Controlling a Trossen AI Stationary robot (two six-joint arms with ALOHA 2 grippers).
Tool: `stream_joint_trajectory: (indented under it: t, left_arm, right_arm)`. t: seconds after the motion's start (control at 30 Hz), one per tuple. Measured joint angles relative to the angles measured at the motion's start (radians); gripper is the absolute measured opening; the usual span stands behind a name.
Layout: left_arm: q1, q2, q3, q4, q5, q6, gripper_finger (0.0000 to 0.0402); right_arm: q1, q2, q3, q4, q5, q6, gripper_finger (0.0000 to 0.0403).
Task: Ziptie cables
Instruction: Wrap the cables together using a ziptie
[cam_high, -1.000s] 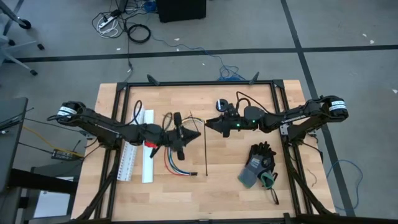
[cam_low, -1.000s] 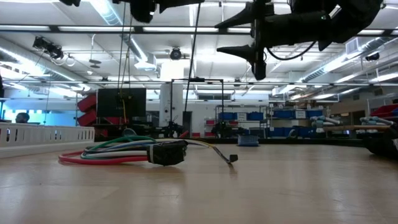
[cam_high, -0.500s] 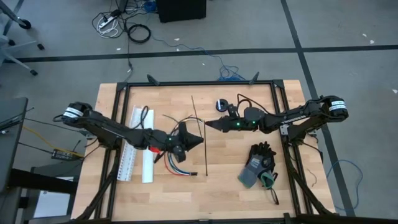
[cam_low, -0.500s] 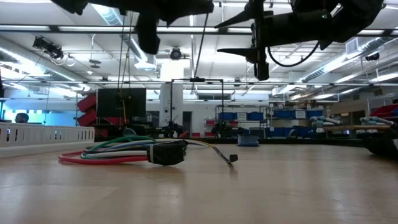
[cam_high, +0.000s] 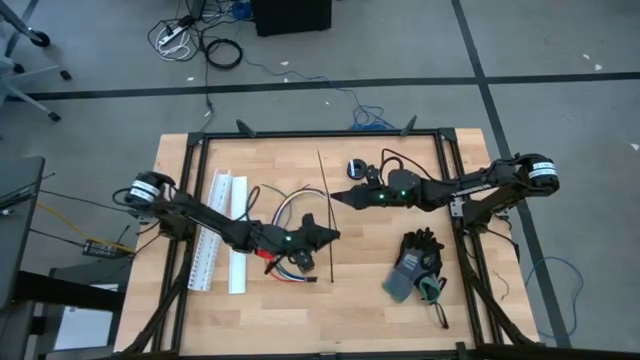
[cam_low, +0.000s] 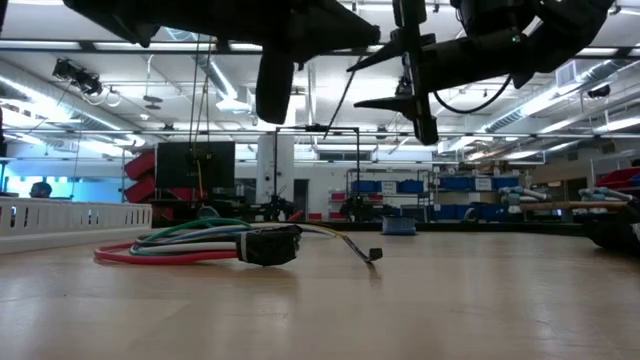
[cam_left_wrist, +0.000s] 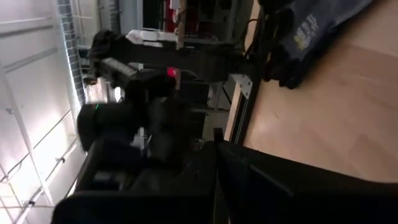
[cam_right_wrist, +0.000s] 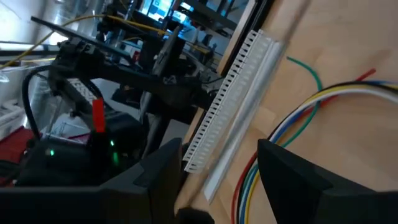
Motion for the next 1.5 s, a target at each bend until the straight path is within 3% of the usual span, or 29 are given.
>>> stream_joint_trajectory:
  t: [0.27, 0.6, 0.9, 1.33, 1.5]
  left_arm:
    - [-0.021, 0.087, 0.068, -0.001, -0.033, 0.043, 0.0]
    - [-0.03, 0.091, 0.109, -0.001, -0.029, 0.041, 0.0]
    - [-0.03, 0.091, 0.134, -0.009, -0.001, 0.011, 0.0]
    - [-0.028, 0.091, 0.133, -0.01, 0.016, 0.005, 0.0]
    - [-0.027, 0.091, 0.133, -0.009, 0.017, 0.009, 0.0]
  right_arm:
    - [-0.088, 0.0, -0.001, -0.012, -0.093, -0.036, 0.0198]
    - [-0.199, 0.0, -0.001, -0.024, -0.205, -0.089, 0.0196]
    - [-0.243, 0.0, -0.001, 0.037, -0.241, -0.098, 0.0185]
    - [-0.282, 0.002, -0.001, -0.008, -0.282, -0.11, 0.0172]
    - [-0.287, 0.089, -0.002, 0.07, -0.299, -0.087, 0.0169]
